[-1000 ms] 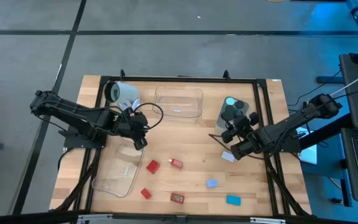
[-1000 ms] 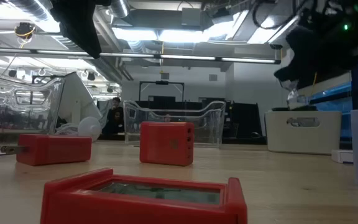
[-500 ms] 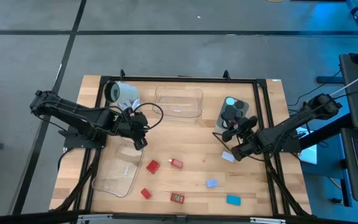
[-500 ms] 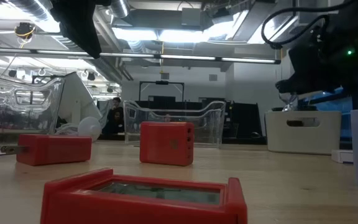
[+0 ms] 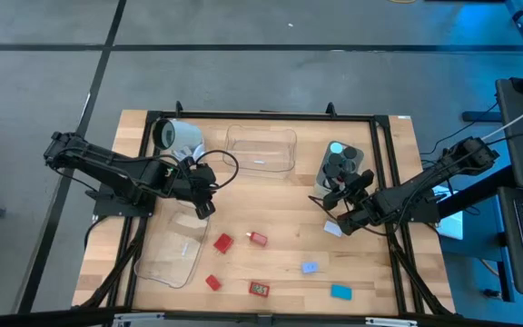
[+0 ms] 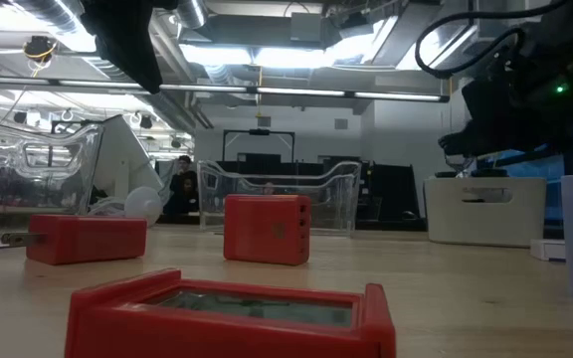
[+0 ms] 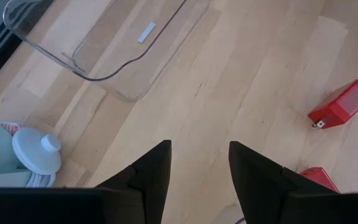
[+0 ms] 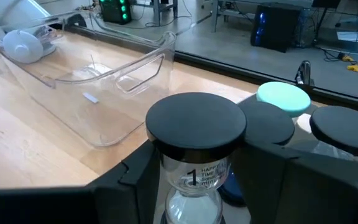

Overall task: Pick & Place Office items
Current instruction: Put the white hourglass into the grey bin

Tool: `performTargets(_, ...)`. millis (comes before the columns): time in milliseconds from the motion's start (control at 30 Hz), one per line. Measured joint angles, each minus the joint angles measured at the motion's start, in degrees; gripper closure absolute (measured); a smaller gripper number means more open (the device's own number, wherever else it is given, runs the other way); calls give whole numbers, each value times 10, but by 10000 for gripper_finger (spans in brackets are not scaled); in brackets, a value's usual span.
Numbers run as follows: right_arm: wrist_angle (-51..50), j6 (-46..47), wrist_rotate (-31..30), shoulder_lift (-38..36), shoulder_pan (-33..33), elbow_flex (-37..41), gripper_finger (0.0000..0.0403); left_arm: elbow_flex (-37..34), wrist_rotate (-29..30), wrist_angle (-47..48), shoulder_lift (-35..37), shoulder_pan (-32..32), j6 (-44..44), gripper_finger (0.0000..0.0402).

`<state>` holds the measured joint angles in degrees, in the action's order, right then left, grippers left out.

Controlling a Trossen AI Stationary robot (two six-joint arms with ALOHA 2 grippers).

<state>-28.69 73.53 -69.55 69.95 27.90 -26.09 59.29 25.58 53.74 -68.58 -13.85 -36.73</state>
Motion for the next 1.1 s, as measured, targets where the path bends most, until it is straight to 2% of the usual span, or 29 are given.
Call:
performTargets(200,0,-9,1,2,0,0,230,0,0,0,0,0,0,240)
performTargets(533,34,-7,-16,51,-1,0,230,0,0,0,0,0,0,239)
performTargets(1100,47,-6,-16,66,-4,0,228,0,0,0,0,0,0,239)
